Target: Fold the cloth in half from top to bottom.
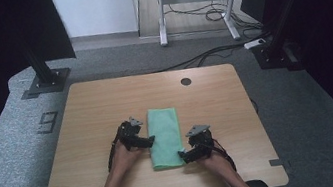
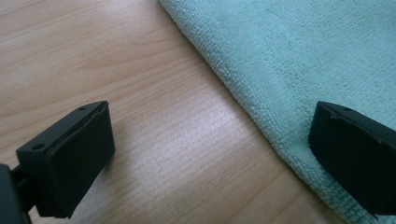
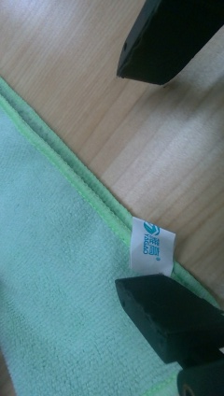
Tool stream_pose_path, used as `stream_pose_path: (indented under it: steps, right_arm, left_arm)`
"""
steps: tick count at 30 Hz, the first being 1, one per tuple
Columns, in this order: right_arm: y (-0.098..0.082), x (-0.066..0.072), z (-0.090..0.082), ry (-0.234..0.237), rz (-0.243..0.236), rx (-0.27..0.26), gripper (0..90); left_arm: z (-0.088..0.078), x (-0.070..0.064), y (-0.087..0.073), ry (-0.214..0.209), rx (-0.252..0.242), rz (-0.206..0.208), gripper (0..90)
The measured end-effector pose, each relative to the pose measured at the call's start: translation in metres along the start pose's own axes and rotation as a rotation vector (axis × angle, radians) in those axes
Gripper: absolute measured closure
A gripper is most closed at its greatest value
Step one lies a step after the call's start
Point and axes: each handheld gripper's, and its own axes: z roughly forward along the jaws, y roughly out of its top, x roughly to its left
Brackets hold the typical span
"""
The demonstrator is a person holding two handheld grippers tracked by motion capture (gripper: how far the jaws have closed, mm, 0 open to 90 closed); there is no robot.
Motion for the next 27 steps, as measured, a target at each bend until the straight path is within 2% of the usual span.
stream_pose_path:
  steps: [8, 17, 27]
  right_arm:
    - [-0.005, 0.013, -0.009, -0.016, -0.025, 0.013, 4.4]
    - [-0.012, 0.03, -0.014, 0.03, -0.036, 0.024, 5.1]
    - [-0.008, 0.026, -0.014, 0.075, -0.032, 0.039, 6.5]
  left_arm:
    - [-0.011, -0.006, -0.012, -0.015, 0.005, 0.021, 0.5]
    - [-0.023, -0.011, -0.025, -0.028, 0.005, 0.037, 0.5]
    - [-0.024, -0.011, -0.027, -0.03, 0.005, 0.037, 0.6]
